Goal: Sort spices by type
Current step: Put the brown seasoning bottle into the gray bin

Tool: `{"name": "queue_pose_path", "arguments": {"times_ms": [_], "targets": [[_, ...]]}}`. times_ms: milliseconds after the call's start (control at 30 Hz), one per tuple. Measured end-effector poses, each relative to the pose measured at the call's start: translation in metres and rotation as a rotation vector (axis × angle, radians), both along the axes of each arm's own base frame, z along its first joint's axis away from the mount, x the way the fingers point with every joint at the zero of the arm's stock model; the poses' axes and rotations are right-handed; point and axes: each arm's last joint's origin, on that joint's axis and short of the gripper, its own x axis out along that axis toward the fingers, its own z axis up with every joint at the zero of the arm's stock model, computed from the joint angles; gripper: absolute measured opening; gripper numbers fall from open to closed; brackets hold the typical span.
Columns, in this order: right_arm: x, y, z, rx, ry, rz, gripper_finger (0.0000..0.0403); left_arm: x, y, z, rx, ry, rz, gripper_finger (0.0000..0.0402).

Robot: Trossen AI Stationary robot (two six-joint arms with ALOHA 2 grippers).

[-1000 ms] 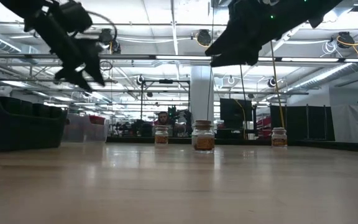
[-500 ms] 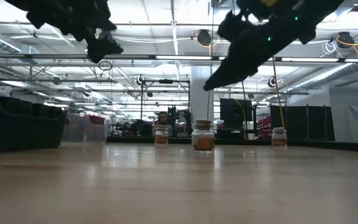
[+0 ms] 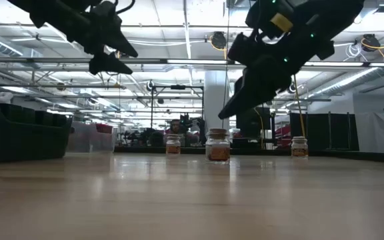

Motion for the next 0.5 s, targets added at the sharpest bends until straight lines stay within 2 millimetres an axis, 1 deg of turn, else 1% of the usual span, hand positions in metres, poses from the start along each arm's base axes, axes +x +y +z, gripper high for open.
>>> {"name": "queue_pose_path", "arguments": {"times_ms": [67, 167, 333, 500], "targets": [[0.003, 0.000, -0.004, 0.015, -0.003, 0.008, 0.0293, 0.003, 0.000, -0.002, 0.012, 0.006, -0.020, 0.0299], [0.008, 0.001, -0.015, 0.023, 0.009, 0.027, 0.0293, 0.007, -0.003, -0.004, 0.055, 0.024, -0.102, 0.0299], [0.011, 0.001, -0.027, 0.021, 0.036, 0.027, 0.0293, 0.012, -0.018, -0.005, 0.123, 0.036, -0.220, 0.0299], [0.011, 0.001, -0.029, 0.021, 0.041, 0.027, 0.0287, 0.017, -0.035, -0.003, 0.175, 0.006, -0.327, 0.0299]]}}
